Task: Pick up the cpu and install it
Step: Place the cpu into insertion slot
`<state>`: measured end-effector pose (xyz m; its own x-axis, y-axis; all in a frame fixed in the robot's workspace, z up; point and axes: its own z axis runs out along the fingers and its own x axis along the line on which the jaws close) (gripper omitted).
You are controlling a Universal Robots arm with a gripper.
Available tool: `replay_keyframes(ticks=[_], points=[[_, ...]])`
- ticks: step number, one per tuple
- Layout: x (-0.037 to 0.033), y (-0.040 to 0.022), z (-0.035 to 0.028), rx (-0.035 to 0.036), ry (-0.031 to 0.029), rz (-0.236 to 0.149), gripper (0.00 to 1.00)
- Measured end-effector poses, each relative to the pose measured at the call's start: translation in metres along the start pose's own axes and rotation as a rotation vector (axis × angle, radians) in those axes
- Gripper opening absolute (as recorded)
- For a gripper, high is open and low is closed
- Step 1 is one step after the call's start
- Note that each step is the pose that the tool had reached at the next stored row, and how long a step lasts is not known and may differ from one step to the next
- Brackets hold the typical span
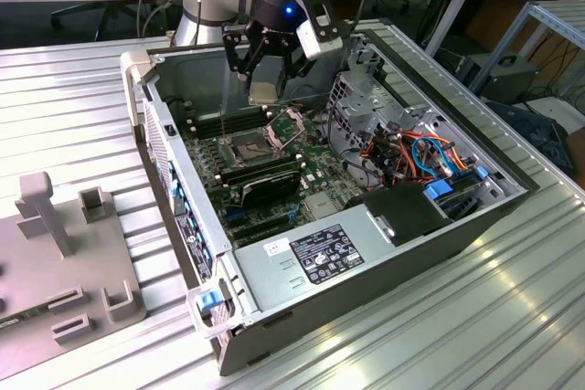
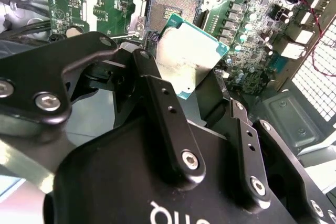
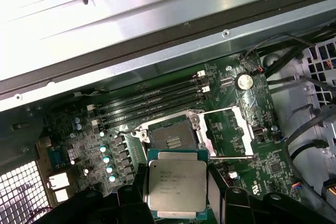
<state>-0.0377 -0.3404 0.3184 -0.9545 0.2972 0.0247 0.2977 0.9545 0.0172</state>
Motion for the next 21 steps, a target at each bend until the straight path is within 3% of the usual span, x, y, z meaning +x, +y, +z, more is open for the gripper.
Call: replay_keyframes(ticks=[4,7,15,18,21], points=[[0.0,0.0,0.0,0.0,0.0,0.0,0.55],[0.0,0.0,0.0001,-0.0008,-0.0005,0.032,0.55],[0.0,0.0,0.0006,-0.0039,-0.0028,0.163,0.55],[0.0,0.0,0.001,-0.0061,-0.0042,0.246,0.55],[0.0,0.0,0.0012,-0.0074,-0.0052,0.302,0.55]])
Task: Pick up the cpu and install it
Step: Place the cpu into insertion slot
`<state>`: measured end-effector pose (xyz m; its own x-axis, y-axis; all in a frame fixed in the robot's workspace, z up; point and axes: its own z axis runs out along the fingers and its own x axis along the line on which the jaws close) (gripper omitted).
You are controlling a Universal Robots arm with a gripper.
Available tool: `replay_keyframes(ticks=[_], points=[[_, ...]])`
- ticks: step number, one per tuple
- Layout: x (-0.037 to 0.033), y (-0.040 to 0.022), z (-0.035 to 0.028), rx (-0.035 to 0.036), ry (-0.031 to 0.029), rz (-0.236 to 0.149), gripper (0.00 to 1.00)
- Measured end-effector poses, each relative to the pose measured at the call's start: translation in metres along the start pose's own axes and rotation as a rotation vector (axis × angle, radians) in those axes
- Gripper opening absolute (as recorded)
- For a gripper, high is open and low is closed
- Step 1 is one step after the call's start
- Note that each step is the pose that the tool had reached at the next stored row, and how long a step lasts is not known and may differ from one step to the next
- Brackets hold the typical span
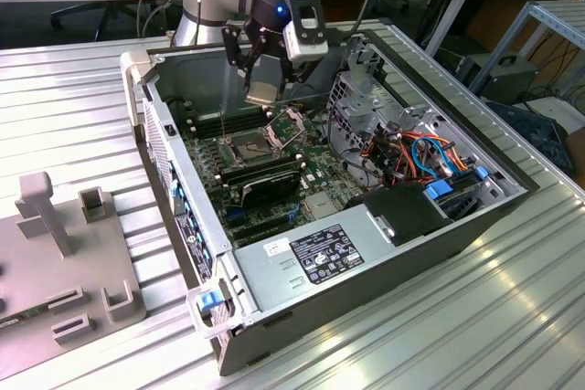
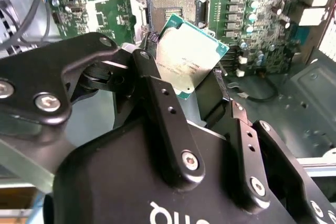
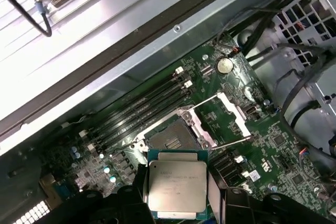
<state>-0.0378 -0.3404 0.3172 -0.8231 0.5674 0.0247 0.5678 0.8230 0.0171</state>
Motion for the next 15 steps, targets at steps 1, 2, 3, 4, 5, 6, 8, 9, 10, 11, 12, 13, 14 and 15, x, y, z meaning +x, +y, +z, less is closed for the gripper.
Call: replay_keyframes(ticks=[1,2,3,4,5,6,8,9,10,11,12,13,14,15], points=[[0.0,0.0,0.0001,-0.0004,-0.0003,0.016,0.55],[0.0,0.0,0.0002,-0.0009,-0.0006,0.034,0.55],[0.0,0.0,0.0002,-0.0013,-0.0009,0.049,0.55],[0.0,0.0,0.0003,-0.0018,-0.0012,0.073,0.55],[0.0,0.0,0.0004,-0.0022,-0.0016,0.091,0.55],[0.0,0.0,0.0004,-0.0026,-0.0018,0.108,0.55],[0.0,0.0,0.0007,-0.0037,-0.0025,0.147,0.55],[0.0,0.0,0.0008,-0.0044,-0.003,0.177,0.55],[0.0,0.0,0.0009,-0.0049,-0.0033,0.194,0.55],[0.0,0.0,0.001,-0.0052,-0.0035,0.208,0.55],[0.0,0.0,0.0011,-0.0059,-0.004,0.234,0.55],[0.0,0.0,0.0012,-0.0066,-0.0046,0.266,0.55],[-0.0001,0.0,0.0014,-0.0074,-0.005,0.296,0.55],[-0.0001,0.0,0.0015,-0.0079,-0.0055,0.32,0.55]])
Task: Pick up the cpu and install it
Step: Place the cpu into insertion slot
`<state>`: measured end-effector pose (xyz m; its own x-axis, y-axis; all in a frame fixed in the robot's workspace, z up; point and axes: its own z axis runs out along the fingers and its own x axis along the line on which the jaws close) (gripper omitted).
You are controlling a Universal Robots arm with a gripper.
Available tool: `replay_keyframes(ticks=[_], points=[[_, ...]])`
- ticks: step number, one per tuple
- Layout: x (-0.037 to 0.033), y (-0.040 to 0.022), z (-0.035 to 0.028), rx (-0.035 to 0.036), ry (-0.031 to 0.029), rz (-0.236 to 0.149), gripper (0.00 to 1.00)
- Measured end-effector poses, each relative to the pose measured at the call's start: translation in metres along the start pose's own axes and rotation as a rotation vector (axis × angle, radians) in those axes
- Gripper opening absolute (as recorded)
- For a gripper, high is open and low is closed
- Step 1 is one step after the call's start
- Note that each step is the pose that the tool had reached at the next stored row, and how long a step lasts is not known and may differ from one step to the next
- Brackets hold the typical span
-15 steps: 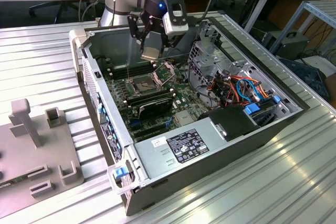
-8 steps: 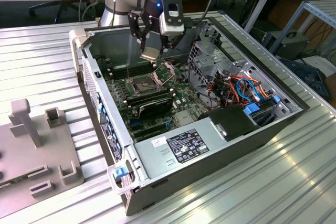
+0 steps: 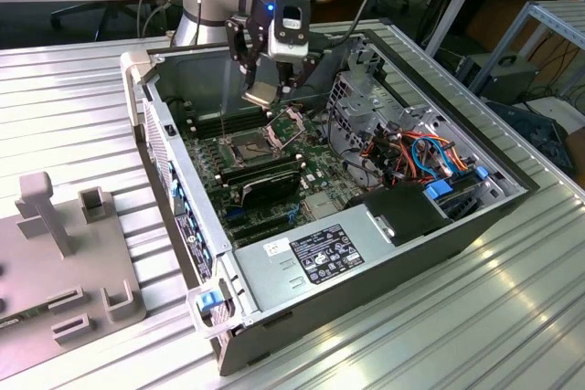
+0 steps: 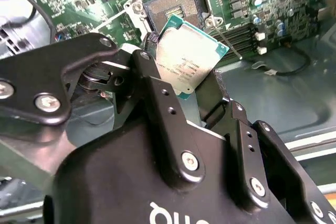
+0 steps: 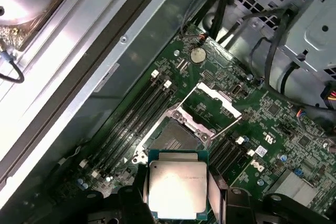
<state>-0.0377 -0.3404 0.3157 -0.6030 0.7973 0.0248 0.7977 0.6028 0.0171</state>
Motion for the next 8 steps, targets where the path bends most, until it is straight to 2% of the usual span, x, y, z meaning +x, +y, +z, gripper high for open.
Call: replay_keyframes(ticks=[3,8], points=[[0.0,0.0,0.0005,-0.0023,-0.0016,0.091,0.55],[0.0,0.0,0.0009,-0.0044,-0.003,0.176,0.55]])
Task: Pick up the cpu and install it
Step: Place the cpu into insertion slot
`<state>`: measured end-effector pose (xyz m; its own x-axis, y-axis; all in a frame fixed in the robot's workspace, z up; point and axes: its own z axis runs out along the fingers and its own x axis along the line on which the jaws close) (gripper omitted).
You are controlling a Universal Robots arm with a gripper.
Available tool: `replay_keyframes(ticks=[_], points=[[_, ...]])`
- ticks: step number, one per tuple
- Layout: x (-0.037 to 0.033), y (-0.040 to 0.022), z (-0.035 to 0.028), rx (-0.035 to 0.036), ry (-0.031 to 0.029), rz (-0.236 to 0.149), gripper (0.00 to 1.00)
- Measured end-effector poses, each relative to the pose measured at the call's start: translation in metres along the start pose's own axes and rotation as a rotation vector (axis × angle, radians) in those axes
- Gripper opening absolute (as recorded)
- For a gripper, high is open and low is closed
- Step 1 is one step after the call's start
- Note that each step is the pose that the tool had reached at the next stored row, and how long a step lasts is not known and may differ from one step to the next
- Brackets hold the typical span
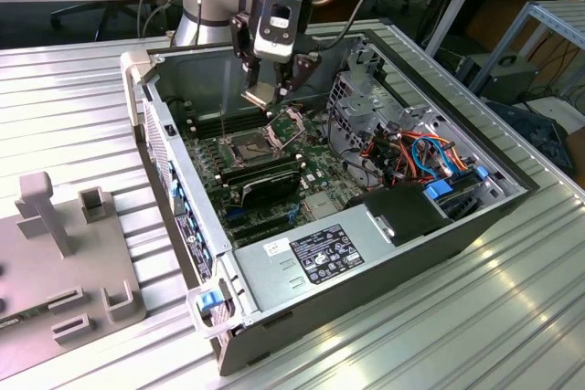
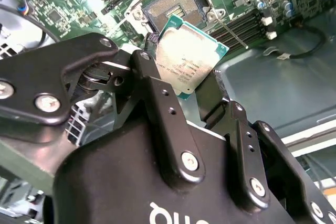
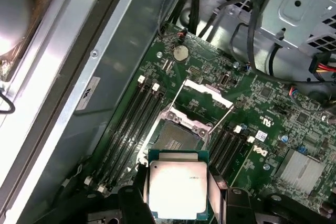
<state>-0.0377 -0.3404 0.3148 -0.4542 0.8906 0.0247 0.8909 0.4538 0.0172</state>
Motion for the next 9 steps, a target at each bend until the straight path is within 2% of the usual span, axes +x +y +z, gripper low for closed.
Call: replay_keyframes(ticks=[2,3,7,9], points=[[0.0,0.0,0.0002,-0.0008,-0.0004,0.03,0.55],[0.0,0.0,0.0004,-0.0019,-0.0013,0.077,0.55],[0.0,0.0,0.0008,-0.0034,-0.0023,0.136,0.55],[0.0,0.0,0.001,-0.0044,-0.0031,0.18,0.55]])
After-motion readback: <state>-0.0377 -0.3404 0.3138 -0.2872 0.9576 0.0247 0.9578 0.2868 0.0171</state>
